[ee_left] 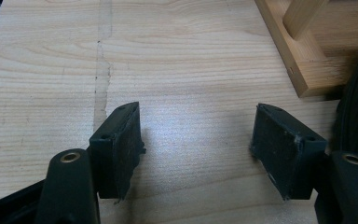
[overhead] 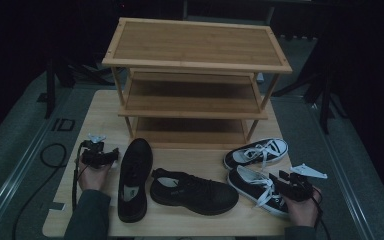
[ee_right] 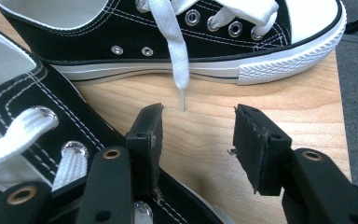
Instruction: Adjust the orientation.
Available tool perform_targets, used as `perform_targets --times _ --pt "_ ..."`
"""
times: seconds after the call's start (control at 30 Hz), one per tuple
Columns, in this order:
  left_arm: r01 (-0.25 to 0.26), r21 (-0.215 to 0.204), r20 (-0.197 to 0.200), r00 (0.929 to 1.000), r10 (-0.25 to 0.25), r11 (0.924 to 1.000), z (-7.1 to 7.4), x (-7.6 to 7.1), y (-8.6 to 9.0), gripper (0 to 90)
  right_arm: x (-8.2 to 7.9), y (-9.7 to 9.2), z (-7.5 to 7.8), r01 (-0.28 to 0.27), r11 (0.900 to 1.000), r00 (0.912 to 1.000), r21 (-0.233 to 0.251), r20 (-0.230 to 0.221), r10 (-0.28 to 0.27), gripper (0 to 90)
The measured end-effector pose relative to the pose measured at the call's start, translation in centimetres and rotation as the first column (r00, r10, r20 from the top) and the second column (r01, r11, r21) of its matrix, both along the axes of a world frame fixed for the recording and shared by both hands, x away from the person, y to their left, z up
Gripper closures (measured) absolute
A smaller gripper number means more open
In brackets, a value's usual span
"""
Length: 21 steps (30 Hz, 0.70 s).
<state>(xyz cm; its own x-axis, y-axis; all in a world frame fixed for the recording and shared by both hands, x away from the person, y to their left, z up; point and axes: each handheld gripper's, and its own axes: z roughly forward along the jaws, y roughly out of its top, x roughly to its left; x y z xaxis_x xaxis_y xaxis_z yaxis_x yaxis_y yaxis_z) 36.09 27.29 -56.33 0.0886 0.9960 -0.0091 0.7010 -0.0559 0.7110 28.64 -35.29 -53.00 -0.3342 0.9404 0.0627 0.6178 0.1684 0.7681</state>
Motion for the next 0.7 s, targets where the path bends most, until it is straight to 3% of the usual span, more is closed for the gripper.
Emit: perform_targets --times 0.37,0.57,0.7 --pt "-0.006 -0.003 0.029 0.9996 0.007 1.0000 -0.26 -0.15 0.03 34.0 0.01 -0.04 -0.02 -0.002 1.0000 1.0000 0.000 -0.004 0.002 51.1" --pt "-0.008 -0.005 0.029 0.9996 0.008 1.0000 -0.14 -0.34 0.41 43.8 0.05 -0.09 -0.04 -0.005 1.0000 1.0000 0.004 -0.009 0.005 50.8" --pt "0.009 -0.002 -0.005 0.9999 -0.009 1.0000 0.26 -0.47 0.52 50.4 0.10 -0.15 -0.05 -0.008 0.9999 0.9998 0.008 -0.016 0.008 50.3"
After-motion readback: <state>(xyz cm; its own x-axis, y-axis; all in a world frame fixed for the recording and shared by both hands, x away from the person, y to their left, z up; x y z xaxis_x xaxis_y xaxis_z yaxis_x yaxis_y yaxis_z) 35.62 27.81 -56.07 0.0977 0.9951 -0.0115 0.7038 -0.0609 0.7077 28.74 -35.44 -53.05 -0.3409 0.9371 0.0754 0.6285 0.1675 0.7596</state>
